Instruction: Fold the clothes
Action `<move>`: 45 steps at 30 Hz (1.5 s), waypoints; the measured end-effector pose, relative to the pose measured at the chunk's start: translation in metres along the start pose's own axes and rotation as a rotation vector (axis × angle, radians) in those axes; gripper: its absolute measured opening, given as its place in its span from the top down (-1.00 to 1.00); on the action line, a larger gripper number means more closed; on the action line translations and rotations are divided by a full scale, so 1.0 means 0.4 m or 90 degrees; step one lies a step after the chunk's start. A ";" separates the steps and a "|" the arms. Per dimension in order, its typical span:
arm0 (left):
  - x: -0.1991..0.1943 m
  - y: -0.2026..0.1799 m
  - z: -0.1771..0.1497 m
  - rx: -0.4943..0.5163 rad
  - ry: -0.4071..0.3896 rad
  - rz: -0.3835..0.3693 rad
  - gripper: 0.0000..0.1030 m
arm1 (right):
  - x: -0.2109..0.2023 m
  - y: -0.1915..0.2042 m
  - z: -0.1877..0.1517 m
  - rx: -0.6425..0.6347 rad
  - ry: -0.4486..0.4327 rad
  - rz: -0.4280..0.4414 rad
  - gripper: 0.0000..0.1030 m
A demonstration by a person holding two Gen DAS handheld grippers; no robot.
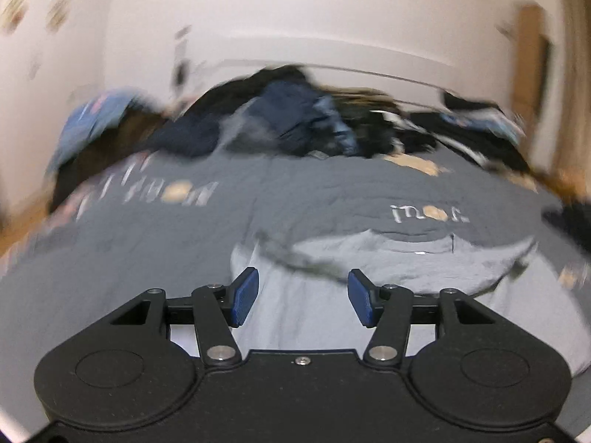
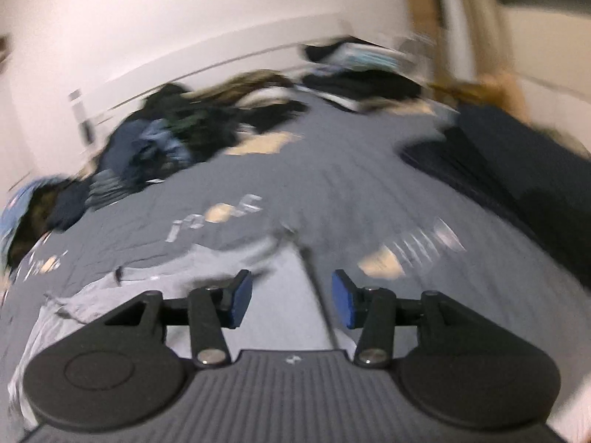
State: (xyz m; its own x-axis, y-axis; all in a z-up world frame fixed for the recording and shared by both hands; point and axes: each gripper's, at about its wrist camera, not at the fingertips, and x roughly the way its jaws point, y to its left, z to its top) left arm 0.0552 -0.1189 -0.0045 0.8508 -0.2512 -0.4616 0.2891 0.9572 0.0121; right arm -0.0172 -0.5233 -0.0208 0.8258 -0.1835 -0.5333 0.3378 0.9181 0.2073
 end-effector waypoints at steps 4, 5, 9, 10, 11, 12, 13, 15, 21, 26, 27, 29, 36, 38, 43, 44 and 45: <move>0.095 -0.031 0.033 0.118 -0.003 -0.021 -0.04 | 0.117 0.071 0.070 -0.142 0.014 0.010 0.06; 0.120 -0.027 0.034 0.137 0.000 -0.024 -0.04 | 0.151 0.085 0.081 -0.176 0.019 0.012 0.05; 0.209 -0.020 0.016 0.217 0.025 -0.015 -0.16 | 0.283 0.094 0.111 -0.210 0.060 0.017 0.04; 0.232 -0.019 0.008 0.235 0.040 -0.015 -0.16 | 0.311 0.092 0.117 -0.207 0.070 0.021 0.04; 0.246 -0.016 0.003 0.238 0.047 -0.019 -0.16 | 0.326 0.088 0.119 -0.203 0.071 0.021 0.04; 0.259 -0.013 -0.001 0.240 0.054 -0.022 -0.16 | 0.341 0.084 0.121 -0.200 0.072 0.021 0.04; 0.270 -0.004 -0.004 0.228 0.062 -0.027 -0.16 | 0.346 0.080 0.119 -0.197 0.074 0.021 0.04; 0.284 0.008 -0.010 0.220 0.068 -0.044 -0.19 | 0.354 0.072 0.114 -0.192 0.081 0.025 0.03; 0.324 -0.025 -0.041 0.354 0.049 -0.008 -0.41 | 0.370 0.058 0.100 -0.174 0.089 0.042 0.00; 0.340 -0.082 -0.069 0.428 0.064 -0.052 -0.41 | 0.370 0.056 0.092 -0.180 0.098 0.047 -0.01; 0.338 -0.094 -0.067 0.432 0.062 -0.067 -0.41 | 0.370 0.056 0.092 -0.182 0.100 0.050 -0.02; 0.336 -0.106 -0.053 0.404 0.063 -0.113 -0.41 | 0.368 0.056 0.092 -0.182 0.104 0.059 -0.03; 0.353 -0.153 0.005 0.295 0.085 -0.246 -0.41 | 0.357 0.086 0.085 -0.181 0.116 0.113 -0.10; 0.362 -0.181 0.012 0.301 0.093 -0.271 -0.41 | 0.357 0.098 0.082 -0.189 0.121 0.115 -0.11; 0.402 -0.251 0.000 0.324 0.122 -0.304 -0.41 | 0.353 0.097 0.082 -0.182 0.118 0.116 -0.14; 0.412 -0.261 -0.005 0.330 0.125 -0.300 -0.41 | 0.354 0.095 0.081 -0.179 0.118 0.115 -0.14; 0.422 -0.268 -0.010 0.332 0.128 -0.298 -0.41 | 0.356 0.093 0.081 -0.176 0.120 0.113 -0.15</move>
State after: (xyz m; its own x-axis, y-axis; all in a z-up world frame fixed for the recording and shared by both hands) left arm 0.1662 -0.2632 -0.0872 0.5036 -0.5386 -0.6755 0.8175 0.5500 0.1709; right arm 0.1275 -0.5268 -0.0625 0.7548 0.0316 -0.6552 0.0403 0.9947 0.0945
